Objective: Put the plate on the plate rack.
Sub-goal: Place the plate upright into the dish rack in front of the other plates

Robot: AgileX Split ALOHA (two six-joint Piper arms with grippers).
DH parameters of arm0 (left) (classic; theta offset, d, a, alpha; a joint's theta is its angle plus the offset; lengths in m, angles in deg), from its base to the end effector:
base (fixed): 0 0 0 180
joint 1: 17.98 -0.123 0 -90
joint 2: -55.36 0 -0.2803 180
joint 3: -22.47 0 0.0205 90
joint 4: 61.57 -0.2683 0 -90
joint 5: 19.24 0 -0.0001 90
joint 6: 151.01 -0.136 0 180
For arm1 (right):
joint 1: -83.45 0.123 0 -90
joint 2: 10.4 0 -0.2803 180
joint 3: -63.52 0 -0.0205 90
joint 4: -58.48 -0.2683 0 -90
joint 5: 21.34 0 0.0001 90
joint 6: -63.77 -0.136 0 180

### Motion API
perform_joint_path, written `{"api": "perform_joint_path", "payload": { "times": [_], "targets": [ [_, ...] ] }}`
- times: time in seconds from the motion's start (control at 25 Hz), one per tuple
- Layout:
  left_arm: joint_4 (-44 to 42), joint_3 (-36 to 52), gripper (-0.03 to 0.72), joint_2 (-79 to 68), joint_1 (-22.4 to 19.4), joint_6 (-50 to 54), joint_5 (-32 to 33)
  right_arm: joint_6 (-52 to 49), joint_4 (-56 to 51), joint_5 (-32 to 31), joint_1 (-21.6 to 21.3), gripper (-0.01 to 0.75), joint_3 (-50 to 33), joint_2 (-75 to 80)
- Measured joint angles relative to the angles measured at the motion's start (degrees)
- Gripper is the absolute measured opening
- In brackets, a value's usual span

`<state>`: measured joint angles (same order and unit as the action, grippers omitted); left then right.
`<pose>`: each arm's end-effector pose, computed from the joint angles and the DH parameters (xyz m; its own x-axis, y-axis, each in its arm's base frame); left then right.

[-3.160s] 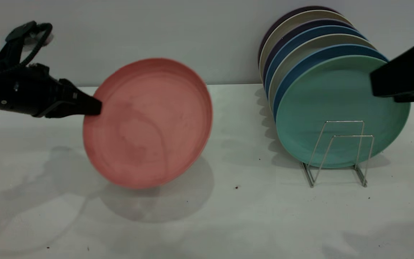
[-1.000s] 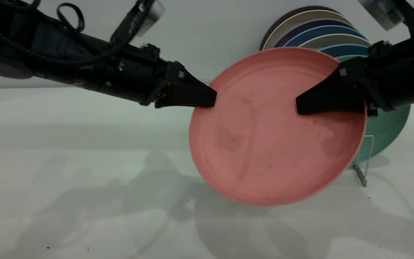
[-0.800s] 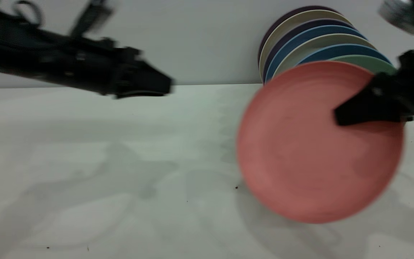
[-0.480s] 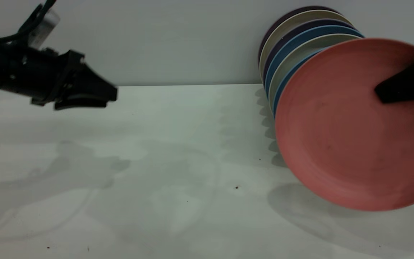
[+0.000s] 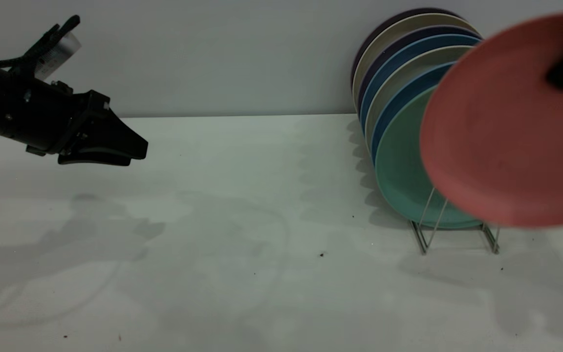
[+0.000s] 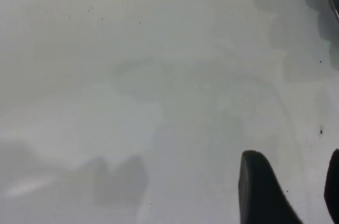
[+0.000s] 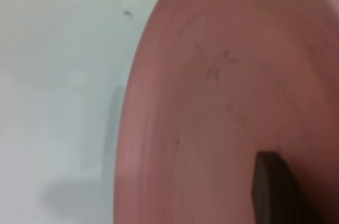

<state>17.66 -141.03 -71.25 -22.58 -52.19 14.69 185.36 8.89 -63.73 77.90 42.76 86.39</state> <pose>0.4057 -0.0423 0.0470 -0.8489 -0.0084 -0.5286 0.2652 0.8582 -0.4396 0.3471 0.0365 0.1962 0.0466 -0.8553 -0.5160 -0.8646 0.2241 -0.4496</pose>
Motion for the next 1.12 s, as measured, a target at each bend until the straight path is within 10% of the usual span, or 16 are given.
{"api": "perform_joint_path", "payload": {
  "times": [1.12],
  "targets": [
    [-0.07,0.00,0.335,0.00,0.00,0.17,-2.64,0.00,3.25,4.70,5.63,0.166,10.19,9.48]
  ]
}}
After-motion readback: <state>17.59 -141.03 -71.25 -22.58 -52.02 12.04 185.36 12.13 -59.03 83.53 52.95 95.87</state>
